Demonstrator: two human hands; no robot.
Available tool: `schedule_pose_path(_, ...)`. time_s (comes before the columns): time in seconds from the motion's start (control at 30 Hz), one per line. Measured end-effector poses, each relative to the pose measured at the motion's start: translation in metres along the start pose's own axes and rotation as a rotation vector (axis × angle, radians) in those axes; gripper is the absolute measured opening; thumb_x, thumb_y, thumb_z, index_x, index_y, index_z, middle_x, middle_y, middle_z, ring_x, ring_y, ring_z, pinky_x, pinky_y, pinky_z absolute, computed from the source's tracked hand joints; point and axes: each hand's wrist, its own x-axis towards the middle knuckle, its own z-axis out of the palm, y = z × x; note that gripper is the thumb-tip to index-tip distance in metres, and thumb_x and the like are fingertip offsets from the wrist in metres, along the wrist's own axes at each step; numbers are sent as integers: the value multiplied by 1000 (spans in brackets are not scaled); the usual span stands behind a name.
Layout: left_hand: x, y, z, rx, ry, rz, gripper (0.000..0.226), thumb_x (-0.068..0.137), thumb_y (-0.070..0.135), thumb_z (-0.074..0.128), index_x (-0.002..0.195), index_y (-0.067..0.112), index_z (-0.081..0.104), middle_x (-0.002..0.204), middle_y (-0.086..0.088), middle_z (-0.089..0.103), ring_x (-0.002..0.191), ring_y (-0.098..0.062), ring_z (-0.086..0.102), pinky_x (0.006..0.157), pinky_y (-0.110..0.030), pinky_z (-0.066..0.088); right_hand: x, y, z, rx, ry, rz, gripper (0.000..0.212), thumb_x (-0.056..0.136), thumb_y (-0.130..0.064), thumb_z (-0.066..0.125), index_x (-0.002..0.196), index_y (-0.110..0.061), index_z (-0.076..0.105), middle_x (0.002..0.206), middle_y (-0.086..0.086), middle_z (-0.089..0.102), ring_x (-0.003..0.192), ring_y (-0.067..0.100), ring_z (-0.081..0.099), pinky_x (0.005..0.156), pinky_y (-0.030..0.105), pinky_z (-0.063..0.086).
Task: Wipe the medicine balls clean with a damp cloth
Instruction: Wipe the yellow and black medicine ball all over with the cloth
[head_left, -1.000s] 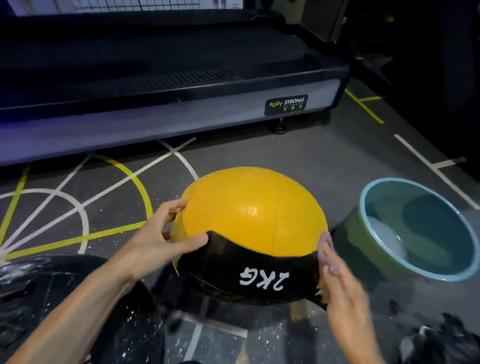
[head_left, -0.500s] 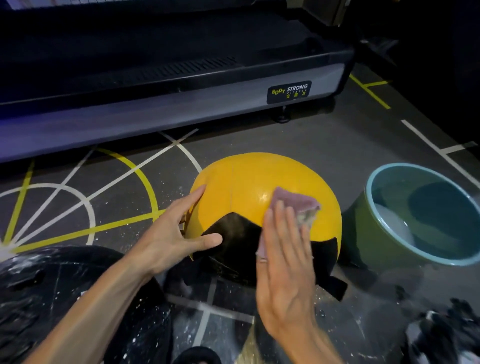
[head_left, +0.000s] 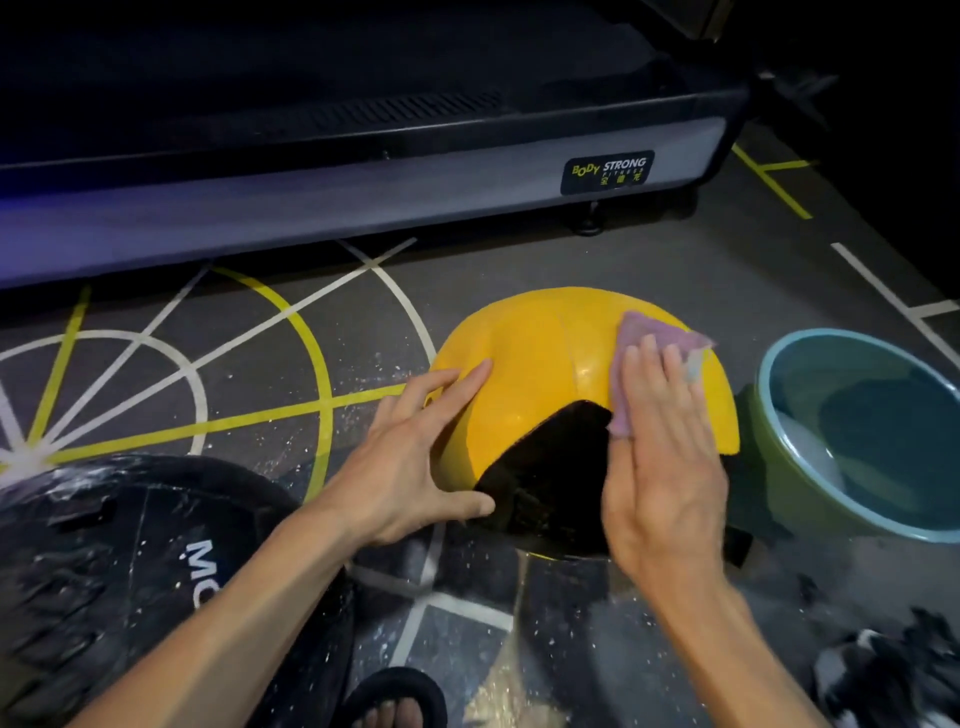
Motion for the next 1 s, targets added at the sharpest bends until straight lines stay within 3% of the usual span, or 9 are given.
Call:
schedule_pose_path(0.1,0,-9,-2,-55,20,-2,117,60,70,85,150,69,11,156,30,16,146,-10,23,121,-43,29,-14,-18,5,3,-163,-203,58,97,-7,50,153,1,40,163,15,33,155,28,24,122,54,27)
schedule_pose_path(0.23,-3,-14,-4,-205,109,-33,104,49,83,79,139,62,32,138,32,31,134,7,34,108,-28,37,-32,-20,1,-67,-311,-442,53,101,-18,44,153,-4,41,164,10,33,155,25,25,123,47,26)
schedule_pose_path(0.37,-6,-9,9,-152,169,-67,97,47,84,78,128,68,26,134,27,27,133,-7,36,106,-46,48,-22,2,-12,-45,-322,-501,53,99,-17,44,151,-7,45,162,8,37,153,22,30,125,43,25)
schedule_pose_path(0.43,-8,-7,7,-132,149,-85,96,51,82,80,125,72,21,136,27,26,134,-9,34,106,-50,48,-8,23,-22,115,-236,-255,51,101,-16,43,152,-12,46,161,5,40,151,20,34,126,41,24)
schedule_pose_path(0.57,-15,-10,-1,-57,112,-89,98,58,65,90,128,61,22,140,25,25,136,-8,30,114,-47,39,25,78,-32,426,-264,575,41,110,-46,35,148,-41,50,152,-20,49,144,1,39,124,43,30)
schedule_pose_path(0.67,-15,0,-11,-99,105,-2,97,60,67,88,132,63,23,143,36,22,136,0,26,112,-38,34,40,91,-23,507,-296,696,38,106,-37,44,142,-36,59,143,-24,57,137,-2,46,121,44,35)
schedule_pose_path(0.8,-3,14,-15,-44,93,62,107,62,74,82,151,61,23,158,46,6,151,1,11,123,-46,24,64,47,-19,367,-349,518,42,103,-37,41,142,-35,58,148,-22,53,138,5,47,122,40,33)
schedule_pose_path(0.93,-9,11,1,28,108,140,98,64,83,74,149,54,35,157,46,9,151,0,11,124,-46,26,79,-36,7,171,-558,-100,39,98,-24,34,126,-23,61,145,2,57,130,23,55,108,39,44)
schedule_pose_path(1.0,-17,5,9,45,144,169,94,64,87,71,146,54,39,155,45,13,149,3,11,120,-42,30,88,-44,15,163,-685,-262,42,97,-29,34,125,-23,64,141,-1,61,132,18,52,111,36,41)
